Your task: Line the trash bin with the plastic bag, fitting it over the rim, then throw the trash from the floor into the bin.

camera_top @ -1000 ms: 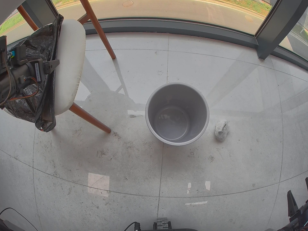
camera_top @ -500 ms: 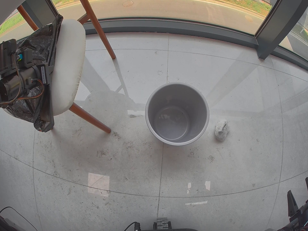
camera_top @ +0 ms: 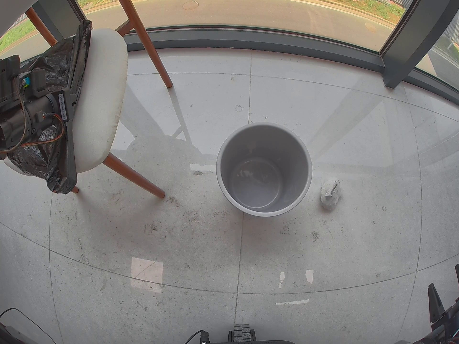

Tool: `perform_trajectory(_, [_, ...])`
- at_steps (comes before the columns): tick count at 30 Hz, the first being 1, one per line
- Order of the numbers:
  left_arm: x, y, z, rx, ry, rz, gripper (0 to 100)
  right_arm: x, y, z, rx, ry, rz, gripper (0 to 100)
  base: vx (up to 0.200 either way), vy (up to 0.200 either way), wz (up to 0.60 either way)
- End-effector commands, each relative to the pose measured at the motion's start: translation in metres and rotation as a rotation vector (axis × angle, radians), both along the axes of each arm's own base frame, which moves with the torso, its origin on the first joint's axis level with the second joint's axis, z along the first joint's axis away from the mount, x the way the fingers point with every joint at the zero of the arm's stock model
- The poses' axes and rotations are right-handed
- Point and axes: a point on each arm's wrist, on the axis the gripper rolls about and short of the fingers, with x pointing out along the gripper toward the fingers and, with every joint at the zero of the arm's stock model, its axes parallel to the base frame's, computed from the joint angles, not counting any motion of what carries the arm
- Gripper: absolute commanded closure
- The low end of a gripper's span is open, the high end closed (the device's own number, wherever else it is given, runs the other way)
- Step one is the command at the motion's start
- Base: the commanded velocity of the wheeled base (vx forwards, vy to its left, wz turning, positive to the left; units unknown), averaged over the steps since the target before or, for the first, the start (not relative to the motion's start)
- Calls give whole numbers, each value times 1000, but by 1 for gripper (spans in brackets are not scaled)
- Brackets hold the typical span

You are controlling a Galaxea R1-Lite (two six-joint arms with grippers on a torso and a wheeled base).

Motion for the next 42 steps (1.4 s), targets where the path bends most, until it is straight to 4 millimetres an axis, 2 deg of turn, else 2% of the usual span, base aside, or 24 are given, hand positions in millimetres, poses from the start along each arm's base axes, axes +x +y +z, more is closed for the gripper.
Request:
perform_trajectory(1, [-28,1,10,-86,-43,-76,100,1,0,-5,0,14,1,0,0,0,0])
perform_trajectory(8, [-46,25,1,-221,0,-192,100,1,0,-5,0,12,1,0,0,0,0])
perform_trajectory(12, [-55,36,4,-319,11,-264,100,1,0,-5,-1,12,1,0,0,0,0])
perform_trajectory(15, [-61,37,7,-366,17,-322,100,1,0,-5,-1,12,1,0,0,0,0])
perform_trajectory(16, [-68,34,10,-414,35,-422,100,1,0,-5,-1,14,1,0,0,0,0])
perform_trajectory(25, [-105,16,26,-666,164,-735,100,1,0,-5,-1,14,1,0,0,0,0])
perform_trajectory(26, [-111,10,26,-691,211,-818,100,1,0,-5,-1,12,1,0,0,0,0])
perform_trajectory(33, [-120,-6,25,-662,301,-1032,100,1,0,-5,-1,14,1,0,0,0,0])
perform_trajectory(35, [-123,-16,26,-639,334,-1144,100,1,0,-5,-1,14,1,0,0,0,0])
perform_trajectory(42, [-122,-35,29,-593,337,-1300,100,1,0,-5,-1,14,1,0,0,0,0])
